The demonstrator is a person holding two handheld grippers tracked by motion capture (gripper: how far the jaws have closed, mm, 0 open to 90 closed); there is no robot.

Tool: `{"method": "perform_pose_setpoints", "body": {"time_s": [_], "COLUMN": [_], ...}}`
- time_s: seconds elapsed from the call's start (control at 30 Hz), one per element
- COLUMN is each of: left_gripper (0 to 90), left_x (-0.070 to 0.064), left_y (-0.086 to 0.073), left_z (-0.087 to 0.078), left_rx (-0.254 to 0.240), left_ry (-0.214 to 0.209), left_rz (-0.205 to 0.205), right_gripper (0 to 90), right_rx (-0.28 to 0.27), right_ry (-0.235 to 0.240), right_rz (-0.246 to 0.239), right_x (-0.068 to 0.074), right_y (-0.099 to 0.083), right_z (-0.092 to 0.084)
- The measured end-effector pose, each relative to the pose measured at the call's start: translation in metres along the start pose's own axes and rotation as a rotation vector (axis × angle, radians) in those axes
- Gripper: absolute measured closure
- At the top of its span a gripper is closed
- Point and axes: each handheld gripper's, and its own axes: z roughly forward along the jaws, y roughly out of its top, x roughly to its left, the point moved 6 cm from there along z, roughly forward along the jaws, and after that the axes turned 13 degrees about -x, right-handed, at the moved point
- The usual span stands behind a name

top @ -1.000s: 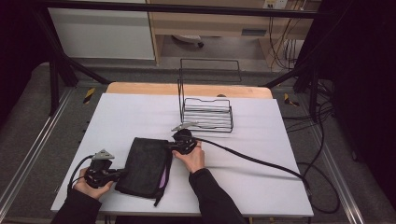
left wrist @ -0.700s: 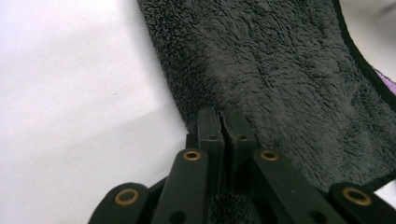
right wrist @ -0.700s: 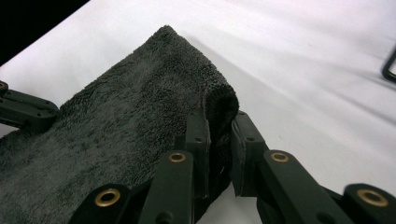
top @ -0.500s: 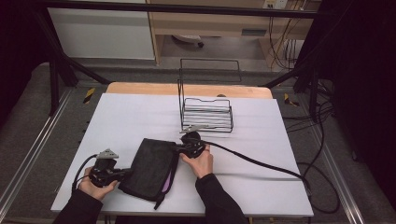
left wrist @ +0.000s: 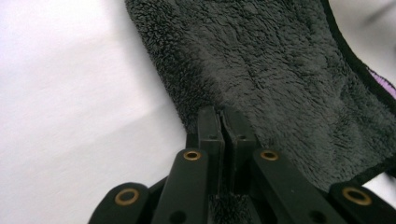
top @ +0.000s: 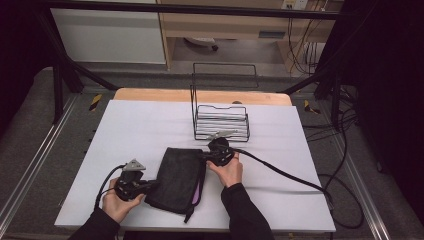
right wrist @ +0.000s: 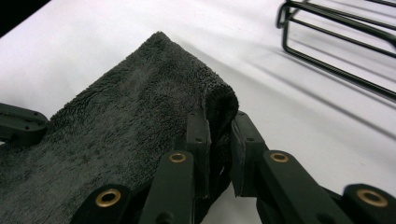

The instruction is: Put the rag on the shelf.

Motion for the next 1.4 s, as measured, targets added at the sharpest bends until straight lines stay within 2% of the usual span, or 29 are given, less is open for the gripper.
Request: {"method": "perform_pose_setpoints", "body": {"time_s": [0.27,0.37,0.47,0.5,0.57,0.67,0.7,0.8,0.87,0.9,0.93,0.97,1.07,1.17,1.23,1.3,1.4], "left_gripper": [86.7,86.0,79.2,79.2,71.6,60.2,60.2,58.1,58.6,59.3,61.0,61.0,64.8,66.8,69.4,70.3,72.4], "left_x": [-0.011,-0.013,-0.013,-0.013,-0.011,-0.009,-0.008,-0.005,-0.004,-0.004,-0.006,-0.008,-0.014,-0.017,-0.019,-0.02,-0.022], "left_y": [0.001,0.0,0.001,0.001,0.002,-0.001,-0.003,-0.01,-0.013,-0.014,-0.015,-0.016,-0.018,-0.019,-0.021,-0.021,-0.022], "left_z": [0.007,0.01,0.007,0.006,0.001,-0.006,-0.008,-0.015,-0.016,-0.016,-0.015,-0.013,-0.011,-0.011,-0.01,-0.009,-0.009], "left_rx": [-0.008,-0.012,-0.023,-0.029,-0.038,-0.042,-0.031,-0.02,-0.015,-0.008,0.001,0.008,0.019,0.024,0.025,0.026,0.031], "left_ry": [-0.021,-0.017,-0.017,-0.019,-0.007,0.001,0.004,0.014,0.003,-0.004,-0.013,-0.023,-0.037,-0.043,-0.046,-0.046,-0.053], "left_rz": [-0.005,0.021,0.035,0.04,0.057,0.06,0.06,0.055,0.041,0.037,0.031,0.032,0.038,0.028,0.026,0.026,0.025], "right_gripper": [80.1,79.8,73.1,73.1,65.3,40.0,40.0,28.8,26.2,25.4,25.5,25.5,26.4,29.5,32.3,33.5,40.5], "right_rx": [0.049,0.052,0.059,0.059,0.035,-0.024,-0.024,-0.046,-0.054,-0.051,-0.041,-0.041,-0.014,-0.034,-0.017,-0.017,-0.023], "right_ry": [0.01,0.008,-0.028,-0.028,-0.045,-0.041,-0.041,-0.032,-0.015,-0.003,0.007,0.007,0.036,0.054,0.055,0.051,0.052], "right_rz": [-0.038,-0.053,-0.098,-0.098,-0.11,-0.105,-0.105,-0.12,-0.1,-0.088,-0.072,-0.072,-0.067,-0.039,-0.022,-0.022,-0.008], "right_x": [-0.013,-0.016,-0.02,-0.02,-0.02,-0.013,-0.013,-0.002,0.007,0.011,0.02,0.02,0.036,0.043,0.047,0.047,0.05], "right_y": [0.006,0.005,-0.005,-0.005,-0.007,-0.005,-0.005,-0.01,-0.018,-0.023,-0.037,-0.037,-0.065,-0.073,-0.083,-0.084,-0.086], "right_z": [-0.002,0.002,0.012,0.012,0.01,-0.008,-0.008,-0.026,-0.037,-0.042,-0.05,-0.05,-0.057,-0.057,-0.053,-0.053,-0.054]}}
